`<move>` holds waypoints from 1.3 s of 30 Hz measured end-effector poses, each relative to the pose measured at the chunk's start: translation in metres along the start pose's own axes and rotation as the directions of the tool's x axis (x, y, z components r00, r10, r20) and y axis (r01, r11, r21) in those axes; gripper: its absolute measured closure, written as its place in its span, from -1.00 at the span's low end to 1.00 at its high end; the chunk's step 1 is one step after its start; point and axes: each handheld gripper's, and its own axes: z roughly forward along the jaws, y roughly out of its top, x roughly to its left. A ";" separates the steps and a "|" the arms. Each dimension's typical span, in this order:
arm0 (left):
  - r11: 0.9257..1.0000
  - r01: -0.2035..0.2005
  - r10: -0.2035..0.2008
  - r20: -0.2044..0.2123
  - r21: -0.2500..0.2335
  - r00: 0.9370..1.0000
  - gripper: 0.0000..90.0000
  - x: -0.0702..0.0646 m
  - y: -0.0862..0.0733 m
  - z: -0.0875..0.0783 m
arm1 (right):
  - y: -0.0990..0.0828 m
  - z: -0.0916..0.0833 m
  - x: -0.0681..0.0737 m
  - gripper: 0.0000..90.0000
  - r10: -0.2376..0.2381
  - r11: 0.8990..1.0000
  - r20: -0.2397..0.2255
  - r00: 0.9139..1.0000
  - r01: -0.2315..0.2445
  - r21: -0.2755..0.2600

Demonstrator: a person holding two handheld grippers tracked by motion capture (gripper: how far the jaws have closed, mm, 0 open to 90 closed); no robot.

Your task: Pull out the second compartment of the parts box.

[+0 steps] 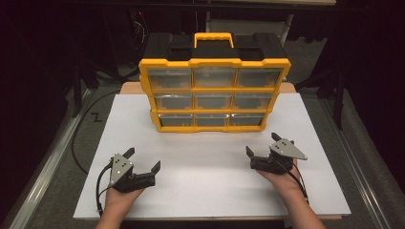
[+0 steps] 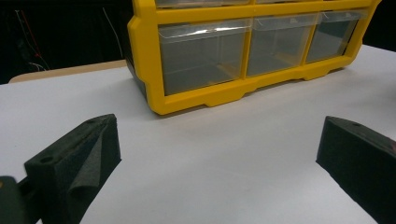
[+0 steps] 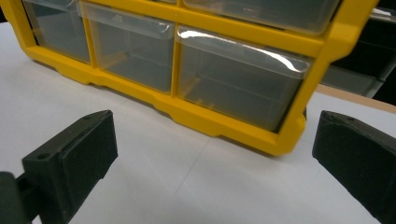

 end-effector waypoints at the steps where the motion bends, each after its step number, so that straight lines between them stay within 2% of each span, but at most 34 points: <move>1: 1.000 -0.001 0.001 -0.001 0.001 1.000 -0.99 0.000 0.000 0.000 | 0.001 0.001 0.000 -0.97 0.003 1.000 0.001 1.000 -0.003 0.002; 3: 1.000 -0.001 0.001 0.000 0.002 1.000 -0.99 0.000 0.000 0.000 | 0.002 0.004 0.000 -0.97 0.005 1.000 -0.003 1.000 -0.005 0.007; 4: 1.000 -0.002 0.002 0.001 0.004 1.000 -0.99 -0.001 0.000 0.000 | 0.004 0.012 0.000 -0.97 0.001 1.000 -0.011 1.000 -0.001 0.019; 9: 1.000 -0.009 0.009 0.010 0.004 1.000 -0.99 -0.002 -0.001 0.001 | 0.007 0.025 -0.002 -0.97 0.000 1.000 0.006 1.000 0.000 0.020; 10: 1.000 -0.015 0.015 0.012 0.008 1.000 -0.99 -0.003 -0.001 0.000 | 0.009 0.028 -0.002 -0.97 0.023 0.999 0.003 1.000 -0.023 0.024; 19: 0.999 -0.027 0.027 0.015 0.018 1.000 -0.99 -0.004 -0.002 0.002 | 0.012 0.017 0.006 -0.97 -0.017 1.000 -0.003 1.000 0.017 -0.005; 29: 0.999 -0.027 0.027 0.014 0.023 1.000 -0.99 -0.005 -0.004 0.002 | 0.006 0.012 -0.003 -0.97 -0.057 0.998 0.029 0.998 0.056 0.029; 30: 0.999 -0.028 0.028 0.014 0.022 1.000 -0.99 -0.005 -0.004 0.001 | 0.003 0.011 -0.004 -0.97 -0.078 0.996 0.037 0.996 0.076 0.040; 33: 0.999 -0.029 0.029 0.013 0.020 1.000 -0.99 -0.005 -0.004 0.000 | -0.001 0.010 -0.006 -0.97 -0.078 0.996 0.035 0.996 0.076 0.053; 39: 0.999 -0.032 0.032 0.003 0.020 0.999 -0.99 -0.004 -0.004 -0.001 | -0.016 0.010 -0.010 -0.97 -0.118 0.984 0.018 0.993 0.114 0.140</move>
